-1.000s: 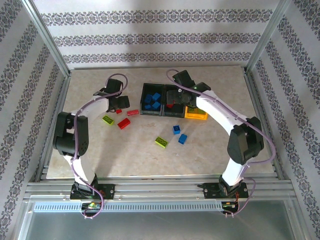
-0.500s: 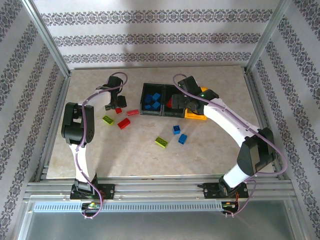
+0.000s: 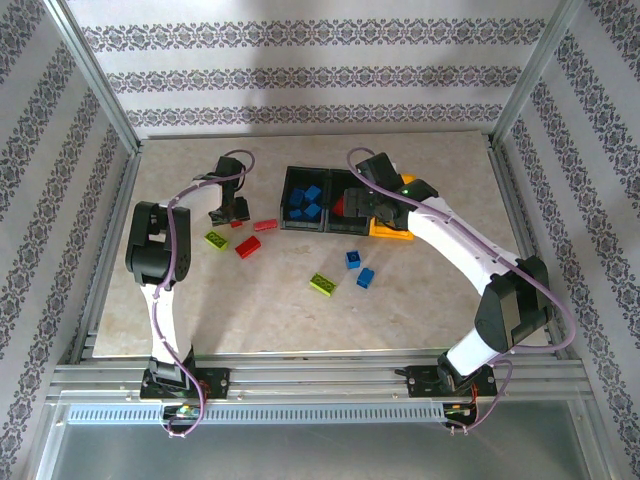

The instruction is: Sort the legos into containers by color

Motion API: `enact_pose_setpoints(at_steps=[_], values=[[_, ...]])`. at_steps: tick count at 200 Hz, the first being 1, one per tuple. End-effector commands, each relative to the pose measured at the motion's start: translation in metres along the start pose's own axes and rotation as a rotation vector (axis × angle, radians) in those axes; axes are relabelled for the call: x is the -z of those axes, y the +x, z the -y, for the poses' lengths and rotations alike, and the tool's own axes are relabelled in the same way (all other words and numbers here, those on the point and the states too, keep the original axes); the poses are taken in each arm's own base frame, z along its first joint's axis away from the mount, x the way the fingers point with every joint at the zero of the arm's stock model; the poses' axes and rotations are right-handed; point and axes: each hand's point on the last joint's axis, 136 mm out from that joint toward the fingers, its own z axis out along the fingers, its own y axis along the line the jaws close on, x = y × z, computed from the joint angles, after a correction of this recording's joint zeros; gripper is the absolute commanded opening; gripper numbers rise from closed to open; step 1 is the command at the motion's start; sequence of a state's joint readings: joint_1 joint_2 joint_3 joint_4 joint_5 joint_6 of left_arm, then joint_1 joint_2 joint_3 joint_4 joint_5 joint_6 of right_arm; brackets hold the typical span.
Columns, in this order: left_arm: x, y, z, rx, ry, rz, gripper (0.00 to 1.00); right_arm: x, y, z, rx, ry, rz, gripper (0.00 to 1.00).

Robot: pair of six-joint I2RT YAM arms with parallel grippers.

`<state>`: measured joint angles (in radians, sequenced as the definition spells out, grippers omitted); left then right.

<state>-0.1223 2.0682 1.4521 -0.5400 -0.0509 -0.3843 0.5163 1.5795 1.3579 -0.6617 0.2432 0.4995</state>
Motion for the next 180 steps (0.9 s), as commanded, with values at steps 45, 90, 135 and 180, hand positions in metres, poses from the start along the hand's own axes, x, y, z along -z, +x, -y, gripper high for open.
enact_pose_setpoints(at_steps=[45,90,135,180], values=[[-0.006,0.012,-0.004,-0.013,0.005,-0.054,0.4,0.007,-0.007,-0.005,-0.012,-0.008,0.031,0.98],[0.0,0.012,-0.004,-0.015,0.017,-0.041,0.35,0.008,-0.007,-0.007,-0.022,-0.014,0.03,0.98],[0.022,0.003,-0.001,-0.014,0.049,0.01,0.34,0.007,-0.004,-0.004,-0.031,-0.005,0.029,0.98],[0.061,-0.009,0.012,-0.01,0.134,0.112,0.31,0.008,0.002,0.003,-0.047,0.016,0.03,0.98]])
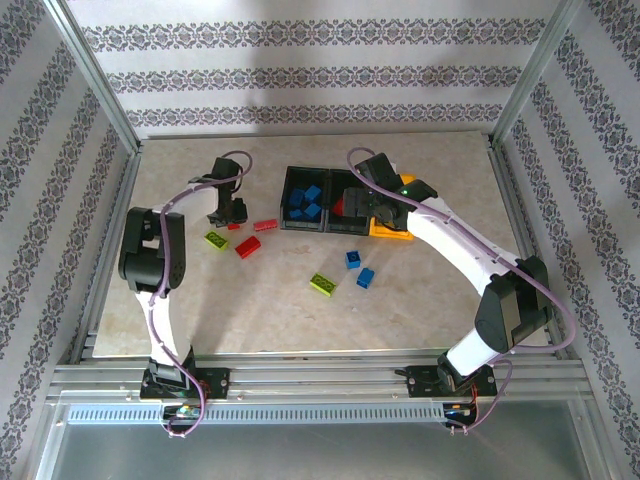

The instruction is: Sort the legos into containers by color

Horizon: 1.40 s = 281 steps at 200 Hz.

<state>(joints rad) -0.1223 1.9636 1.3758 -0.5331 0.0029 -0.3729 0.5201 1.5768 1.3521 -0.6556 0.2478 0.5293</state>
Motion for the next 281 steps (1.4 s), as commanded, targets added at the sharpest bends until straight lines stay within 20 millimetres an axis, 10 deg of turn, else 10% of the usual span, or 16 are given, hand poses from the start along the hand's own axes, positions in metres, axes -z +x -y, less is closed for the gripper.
enact_pose_setpoints(at_steps=[1,141,281], values=[[0.036,-0.018,0.011,-0.005,0.073,0.102,0.31,0.008,0.002,0.004,-0.02,0.017,0.027,0.98],[0.144,0.0,0.154,-0.193,0.426,0.333,0.27,0.024,0.026,0.055,-0.114,0.111,0.068,0.98],[0.129,0.042,0.301,-0.49,0.483,0.309,0.26,0.062,0.047,0.117,-0.278,0.188,0.21,0.98]])
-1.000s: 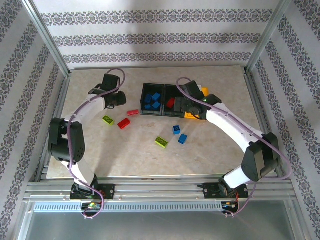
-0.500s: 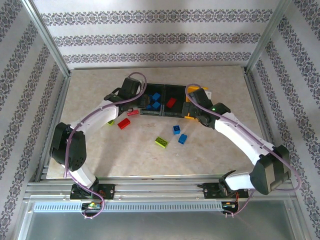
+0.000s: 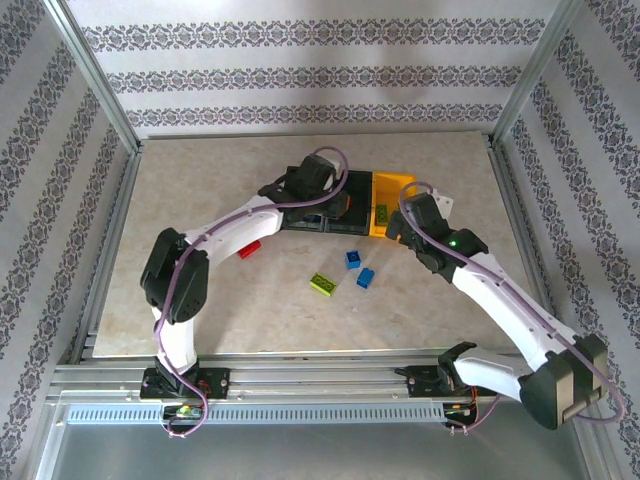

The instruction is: Sort the legos into containers by color

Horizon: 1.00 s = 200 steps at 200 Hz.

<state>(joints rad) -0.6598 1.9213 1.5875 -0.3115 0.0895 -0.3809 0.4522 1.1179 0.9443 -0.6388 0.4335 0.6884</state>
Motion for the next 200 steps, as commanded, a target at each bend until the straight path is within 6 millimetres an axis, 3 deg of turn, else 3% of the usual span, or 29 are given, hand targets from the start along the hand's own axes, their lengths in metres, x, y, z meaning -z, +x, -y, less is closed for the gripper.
enact_pose_setpoints(at_steps=[1,58,111,147,200], values=[[-0.012,-0.002,0.006,-0.067,-0.046,-0.017,0.26,0.004,-0.005,0.013,-0.047,0.027,0.042,0.98],[-0.055,0.003,0.002,-0.141,-0.136,-0.091,0.26,0.007,-0.001,0.021,-0.062,0.02,0.043,0.98],[-0.079,0.009,-0.002,-0.19,-0.188,-0.136,0.26,0.005,0.0,0.019,-0.066,0.015,0.036,0.98],[-0.086,0.014,-0.004,-0.181,-0.192,-0.151,0.29,0.002,0.001,0.017,-0.065,0.012,0.026,0.98],[-0.081,0.007,-0.001,-0.175,-0.184,-0.132,0.47,0.001,0.0,0.016,-0.066,0.008,0.027,0.98]])
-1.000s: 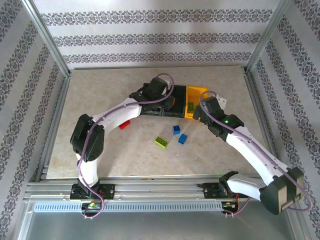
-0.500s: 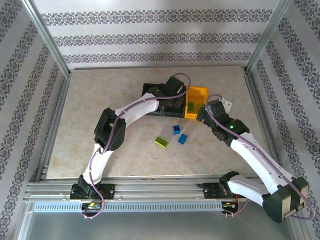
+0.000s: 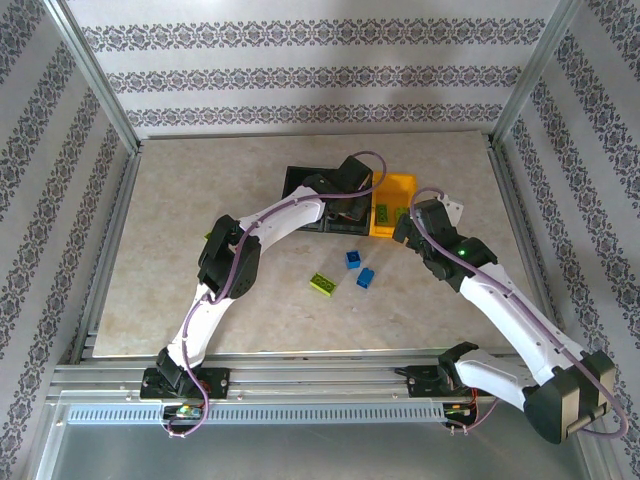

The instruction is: Sort the legos into containers by color

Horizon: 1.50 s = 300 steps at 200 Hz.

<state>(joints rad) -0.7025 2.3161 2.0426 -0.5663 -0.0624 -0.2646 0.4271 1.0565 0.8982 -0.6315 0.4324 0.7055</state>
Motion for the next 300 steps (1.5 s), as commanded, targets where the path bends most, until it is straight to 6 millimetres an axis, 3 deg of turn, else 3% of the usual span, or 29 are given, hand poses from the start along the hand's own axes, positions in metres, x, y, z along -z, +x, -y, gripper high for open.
enact_pose_setpoints(at_steps=[1,29,62,116,172,225,265,300], values=[[0.008,-0.007,0.005,-0.015,-0.008,0.013,0.48,-0.002,-0.002,0.002,-0.022,0.005,0.009,0.98],[0.014,-0.012,0.006,-0.013,-0.005,0.03,0.55,-0.002,-0.002,0.002,-0.021,0.003,0.008,0.98],[0.028,-0.02,0.006,-0.005,0.0,0.053,0.56,-0.002,-0.002,0.002,-0.018,0.004,0.008,0.98],[0.077,-0.041,-0.002,0.013,-0.005,0.162,0.63,-0.002,-0.001,0.0,-0.017,-0.002,0.005,0.98],[0.128,-0.034,-0.034,0.108,-0.031,0.277,0.73,-0.003,-0.001,-0.021,0.028,-0.026,0.0,0.98],[0.146,0.024,-0.111,0.216,-0.162,0.223,0.85,-0.01,0.0,-0.046,0.095,-0.032,-0.019,0.98],[0.146,0.093,-0.164,0.234,-0.245,0.066,0.98,-0.016,0.004,-0.065,0.135,-0.043,-0.044,0.98],[0.151,0.158,-0.201,0.232,-0.294,-0.128,0.99,-0.019,0.008,-0.071,0.16,-0.037,-0.06,0.98]])
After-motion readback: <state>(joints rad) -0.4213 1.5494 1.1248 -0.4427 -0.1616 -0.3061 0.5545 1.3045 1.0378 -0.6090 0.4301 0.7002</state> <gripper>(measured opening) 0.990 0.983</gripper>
